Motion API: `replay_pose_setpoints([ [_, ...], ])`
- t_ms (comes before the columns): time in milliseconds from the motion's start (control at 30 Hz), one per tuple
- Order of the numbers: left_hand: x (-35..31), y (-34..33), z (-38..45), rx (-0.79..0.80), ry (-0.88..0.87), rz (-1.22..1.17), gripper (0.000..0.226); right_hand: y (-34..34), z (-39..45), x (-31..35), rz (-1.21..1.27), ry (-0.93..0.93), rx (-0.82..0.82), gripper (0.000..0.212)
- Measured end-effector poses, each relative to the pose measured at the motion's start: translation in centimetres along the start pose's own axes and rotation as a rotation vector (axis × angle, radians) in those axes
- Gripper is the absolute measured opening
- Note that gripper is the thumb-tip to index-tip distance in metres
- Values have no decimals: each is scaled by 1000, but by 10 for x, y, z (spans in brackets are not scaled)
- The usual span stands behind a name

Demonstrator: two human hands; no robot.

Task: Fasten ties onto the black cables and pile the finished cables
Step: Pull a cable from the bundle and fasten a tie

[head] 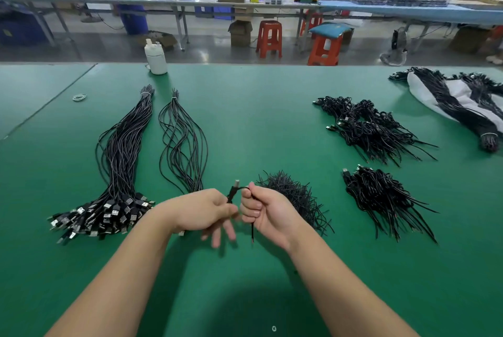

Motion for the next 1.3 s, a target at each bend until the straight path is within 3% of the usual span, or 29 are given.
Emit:
replay_pose_setpoints([
  [100,-2,9,9,-318,-53,-84,32,1,-3,14,-83,86,-51,34],
  [200,-4,19,11,-538,-147,-75,28,-3,-10,15,-274,106,-78,30],
  [300,-4,14,18,-539,-301,-564,36,-5,-17,7,-463,116,-96,27],
  [433,-8,5,24,-614,-372,-832,40,-1,-22,10,-1024,186,-309,31],
  [500,-9,0,26,-653,-360,-916,38,0,-20,7,-1080,160,-322,29],
  [600,-10,-2,26,-701,-348,-1034,29,2,-20,4,-978,128,-305,26],
  [733,-21,-7,23,-663,-361,-1125,23,4,-22,9,-890,147,-258,8],
  [833,-29,-14,23,-560,-365,-1121,23,1,-24,10,-662,147,-153,34],
  [967,-36,-21,24,-374,-363,-1130,27,7,-28,13,-595,186,-196,28],
  [1133,-39,-24,19,-140,-289,-848,39,16,-37,15,-565,246,-261,55],
  [1200,-33,-24,18,-178,-201,-800,37,16,-39,16,-683,293,-303,53],
  [1300,-22,-19,19,-393,-98,-628,37,9,-41,18,-923,365,-374,34],
])
Point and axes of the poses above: each hand's wrist, its own z-axis towards the middle knuckle, its own y-axis out of the back of the hand, x = y × z, the point moved 7 cm from there along z, towards the middle knuckle, and after that the axes turned 10 degrees about -y, right-handed, at the moved point
